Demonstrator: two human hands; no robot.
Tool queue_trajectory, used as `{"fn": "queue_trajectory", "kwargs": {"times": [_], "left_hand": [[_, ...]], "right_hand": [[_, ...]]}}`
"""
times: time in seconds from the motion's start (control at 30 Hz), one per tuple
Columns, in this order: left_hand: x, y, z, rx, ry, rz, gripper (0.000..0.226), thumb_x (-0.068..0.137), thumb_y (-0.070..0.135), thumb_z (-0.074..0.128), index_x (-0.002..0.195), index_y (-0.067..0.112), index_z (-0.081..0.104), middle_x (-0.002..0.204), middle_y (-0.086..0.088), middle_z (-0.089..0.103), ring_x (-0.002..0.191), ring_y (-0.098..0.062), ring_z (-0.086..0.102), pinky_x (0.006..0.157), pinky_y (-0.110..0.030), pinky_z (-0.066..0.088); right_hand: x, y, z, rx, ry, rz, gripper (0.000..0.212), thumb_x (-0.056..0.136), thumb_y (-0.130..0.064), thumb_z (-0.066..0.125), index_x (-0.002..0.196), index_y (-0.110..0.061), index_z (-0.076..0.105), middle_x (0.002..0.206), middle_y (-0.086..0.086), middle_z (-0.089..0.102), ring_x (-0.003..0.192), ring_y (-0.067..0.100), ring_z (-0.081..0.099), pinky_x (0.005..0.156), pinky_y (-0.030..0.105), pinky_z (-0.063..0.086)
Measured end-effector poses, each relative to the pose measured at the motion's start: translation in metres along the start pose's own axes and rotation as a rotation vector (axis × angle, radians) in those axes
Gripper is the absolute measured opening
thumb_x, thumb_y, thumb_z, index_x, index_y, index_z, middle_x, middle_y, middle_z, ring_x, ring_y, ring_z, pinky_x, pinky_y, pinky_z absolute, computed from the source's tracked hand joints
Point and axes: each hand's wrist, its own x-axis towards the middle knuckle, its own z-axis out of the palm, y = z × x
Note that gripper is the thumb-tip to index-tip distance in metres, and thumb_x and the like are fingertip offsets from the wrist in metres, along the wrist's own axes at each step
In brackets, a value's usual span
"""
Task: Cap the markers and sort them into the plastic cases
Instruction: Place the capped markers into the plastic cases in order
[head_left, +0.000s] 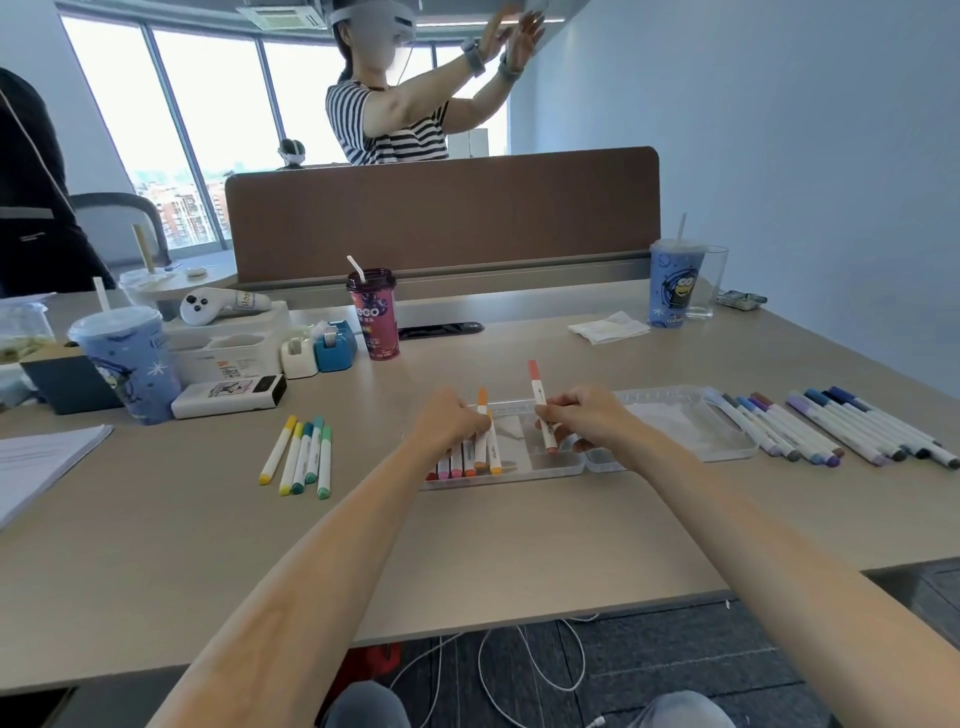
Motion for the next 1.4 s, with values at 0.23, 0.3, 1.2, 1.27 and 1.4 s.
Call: {"fn": "queue_trajectory", "kwargs": {"times": [0.23,0.3,1.2,1.27,1.4], "left_hand": [[0.001,-0.002,0.005,0.061,0.025,0.011,0.019,0.071,0.026,0.067,0.061,0.011,0.063,0.061,-0.008,0.060,0.053,-0.022,0.055,0.058,-0.031,0.046],[0.000,0.000,0.004,0.047,0.033,0.015,0.022,0.074,0.029,0.067,0.062,0.010,0.064,0.060,-0.008,0.062,0.052,-0.023,0.056,0.059,-0.031,0.049],[0.011,0.012,0.019,0.214,-0.020,0.083,0.021,0.081,0.024,0.069,0.089,0.005,0.072,0.079,-0.007,0.068,0.067,-0.016,0.058,0.060,-0.026,0.046],[0.010,0.012,0.017,0.227,-0.015,0.083,0.021,0.081,0.025,0.070,0.090,0.006,0.071,0.083,-0.007,0.068,0.071,-0.017,0.059,0.061,-0.026,0.046],[0.008,0.007,0.014,0.290,0.012,0.108,0.019,0.078,0.028,0.066,0.085,0.010,0.069,0.082,-0.008,0.070,0.076,-0.022,0.066,0.071,-0.034,0.056]], "right_hand": [[0.005,0.003,0.001,0.011,-0.006,0.003,0.019,0.092,-0.031,0.064,0.099,-0.014,0.069,0.090,0.001,0.074,0.068,0.011,0.065,0.065,0.027,0.052],[0.005,0.004,0.000,0.019,-0.006,0.003,0.020,0.092,-0.031,0.064,0.100,-0.013,0.069,0.088,0.000,0.074,0.067,0.010,0.065,0.063,0.026,0.052],[-0.001,-0.003,-0.004,0.030,-0.014,-0.012,0.015,0.093,-0.027,0.063,0.099,-0.013,0.067,0.088,0.001,0.073,0.065,0.009,0.065,0.055,0.021,0.047],[-0.001,-0.004,-0.003,0.028,-0.017,-0.016,0.015,0.093,-0.027,0.063,0.099,-0.014,0.066,0.086,-0.001,0.073,0.062,0.008,0.065,0.057,0.022,0.048],[-0.001,-0.006,0.000,0.007,-0.021,-0.023,0.016,0.093,-0.029,0.063,0.100,-0.014,0.066,0.087,-0.001,0.073,0.063,0.007,0.065,0.056,0.021,0.048]]}}
